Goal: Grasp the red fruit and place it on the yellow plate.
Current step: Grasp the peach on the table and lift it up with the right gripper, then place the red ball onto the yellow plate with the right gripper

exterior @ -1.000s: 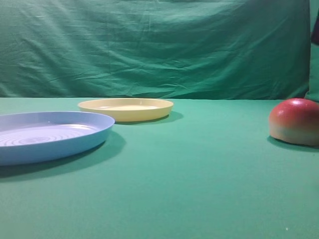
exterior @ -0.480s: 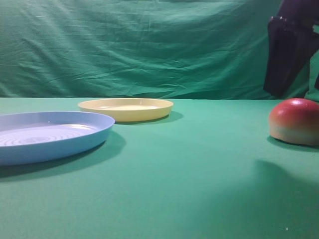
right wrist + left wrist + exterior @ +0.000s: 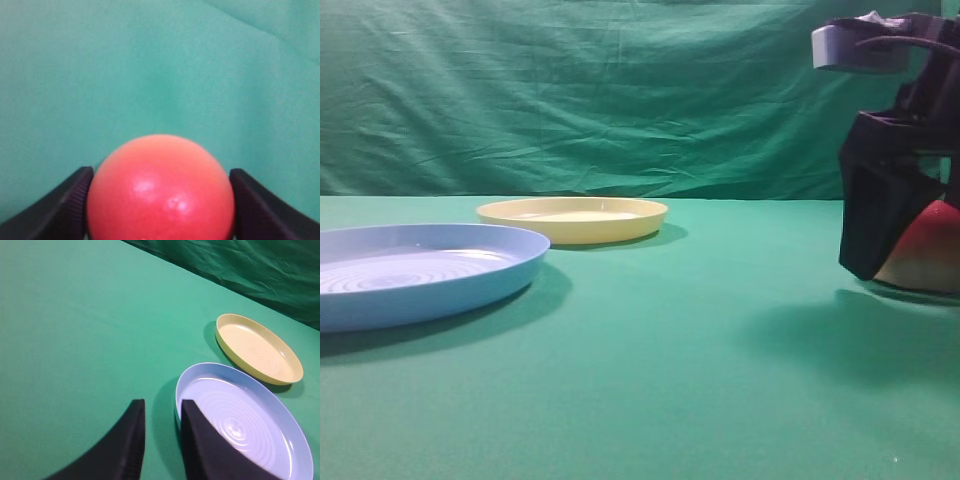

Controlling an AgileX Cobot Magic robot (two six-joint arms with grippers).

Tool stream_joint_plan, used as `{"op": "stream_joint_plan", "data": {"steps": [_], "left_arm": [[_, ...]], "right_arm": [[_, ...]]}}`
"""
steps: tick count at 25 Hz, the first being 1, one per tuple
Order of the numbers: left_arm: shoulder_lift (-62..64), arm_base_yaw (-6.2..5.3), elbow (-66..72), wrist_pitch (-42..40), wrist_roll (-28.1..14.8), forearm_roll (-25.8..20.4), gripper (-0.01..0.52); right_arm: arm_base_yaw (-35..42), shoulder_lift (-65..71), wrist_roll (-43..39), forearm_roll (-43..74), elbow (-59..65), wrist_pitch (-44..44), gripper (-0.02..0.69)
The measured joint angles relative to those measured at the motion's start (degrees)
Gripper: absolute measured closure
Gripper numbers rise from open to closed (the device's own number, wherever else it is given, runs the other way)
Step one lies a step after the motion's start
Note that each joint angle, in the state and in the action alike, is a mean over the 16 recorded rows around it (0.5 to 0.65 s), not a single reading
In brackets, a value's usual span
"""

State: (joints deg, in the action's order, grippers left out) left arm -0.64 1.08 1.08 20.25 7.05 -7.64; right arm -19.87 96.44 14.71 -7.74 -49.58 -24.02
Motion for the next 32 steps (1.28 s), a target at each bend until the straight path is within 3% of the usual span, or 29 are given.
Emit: {"op": "stream_joint_plan", "data": {"steps": [8,22,26,32], "left_arm": [[0.0,0.00,0.0,0.0,0.0,0.0,0.357],[0.0,0.00,0.0,0.0,0.0,0.0,0.357],[0.0,0.00,0.0,0.0,0.0,0.0,0.357],[0.0,0.00,0.0,0.0,0.0,0.0,0.357]], "right_arm": [[-1.8,0.9,0.2,-2.4,-11.8,-3.7,0.412],[-12.9,18.0,3.1,-6.0,-41.1,-2.8,0.431],[-14.7,24.4,4.5,-6.1,-46.4,-1.6,0.391],[-15.4,30.1,5.5,-5.7,-50.8,-0.6,0.242]]}}
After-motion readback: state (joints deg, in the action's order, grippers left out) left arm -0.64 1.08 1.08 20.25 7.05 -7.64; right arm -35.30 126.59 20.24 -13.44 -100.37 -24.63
